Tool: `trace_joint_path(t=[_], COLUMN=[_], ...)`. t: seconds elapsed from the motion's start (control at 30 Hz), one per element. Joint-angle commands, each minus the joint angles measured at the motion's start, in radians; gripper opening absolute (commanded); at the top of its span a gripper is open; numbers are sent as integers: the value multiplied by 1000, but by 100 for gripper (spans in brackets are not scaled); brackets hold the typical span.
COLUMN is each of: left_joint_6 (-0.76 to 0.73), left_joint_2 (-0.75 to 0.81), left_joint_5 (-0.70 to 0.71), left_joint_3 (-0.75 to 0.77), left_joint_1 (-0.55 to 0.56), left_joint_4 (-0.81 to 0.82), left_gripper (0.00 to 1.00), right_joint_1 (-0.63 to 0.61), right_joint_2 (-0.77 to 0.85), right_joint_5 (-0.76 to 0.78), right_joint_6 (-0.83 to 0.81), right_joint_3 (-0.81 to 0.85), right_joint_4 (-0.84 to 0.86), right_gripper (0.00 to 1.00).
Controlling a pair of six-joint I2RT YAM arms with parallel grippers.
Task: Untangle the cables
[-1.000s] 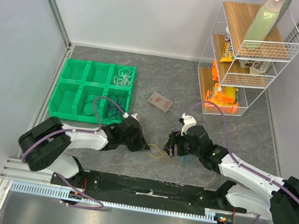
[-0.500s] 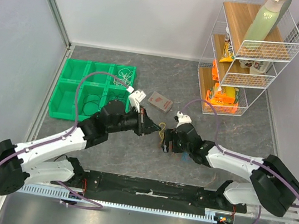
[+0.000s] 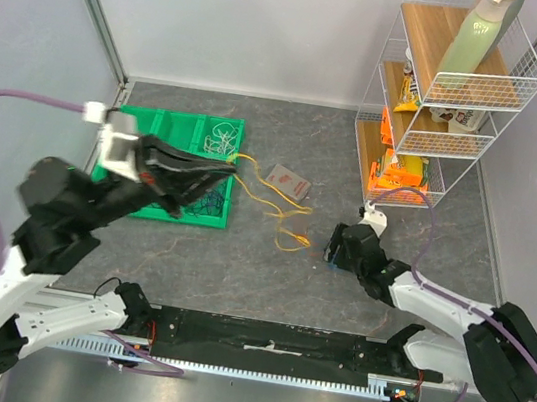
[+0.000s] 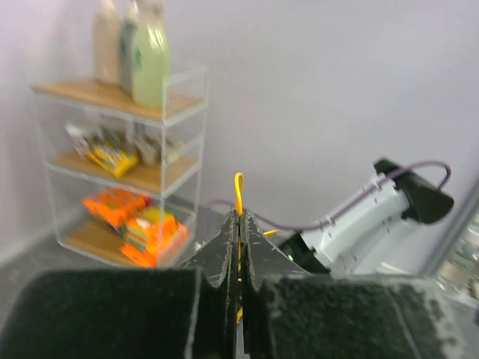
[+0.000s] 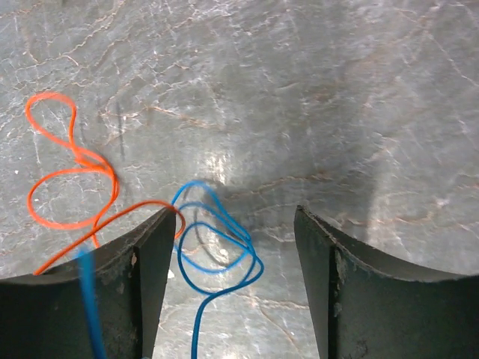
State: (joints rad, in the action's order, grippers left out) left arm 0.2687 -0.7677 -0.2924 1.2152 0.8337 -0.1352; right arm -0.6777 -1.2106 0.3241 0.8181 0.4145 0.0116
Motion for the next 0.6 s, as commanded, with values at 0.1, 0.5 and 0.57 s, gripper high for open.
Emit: trace_joint_path(t=[0.1, 0.5, 0.57], left_joint_6=[-169, -105, -95], left_joint_2=[5, -10, -12], left_joint_5=[107, 127, 125], left_joint_3=[112, 109, 115], left_joint_1=[4, 4, 4], left_joint_4=[-107, -113, -113], left_gripper=[2, 2, 2], right_joint_1=[7, -43, -43], right_joint_2=[128, 465, 465], right_joint_5=[-6, -364, -477], right_joint_6=[-113, -468, -497], right_joint_3=[0, 113, 127], right_joint_4=[-88, -59, -21], right_gripper=[73, 94, 94])
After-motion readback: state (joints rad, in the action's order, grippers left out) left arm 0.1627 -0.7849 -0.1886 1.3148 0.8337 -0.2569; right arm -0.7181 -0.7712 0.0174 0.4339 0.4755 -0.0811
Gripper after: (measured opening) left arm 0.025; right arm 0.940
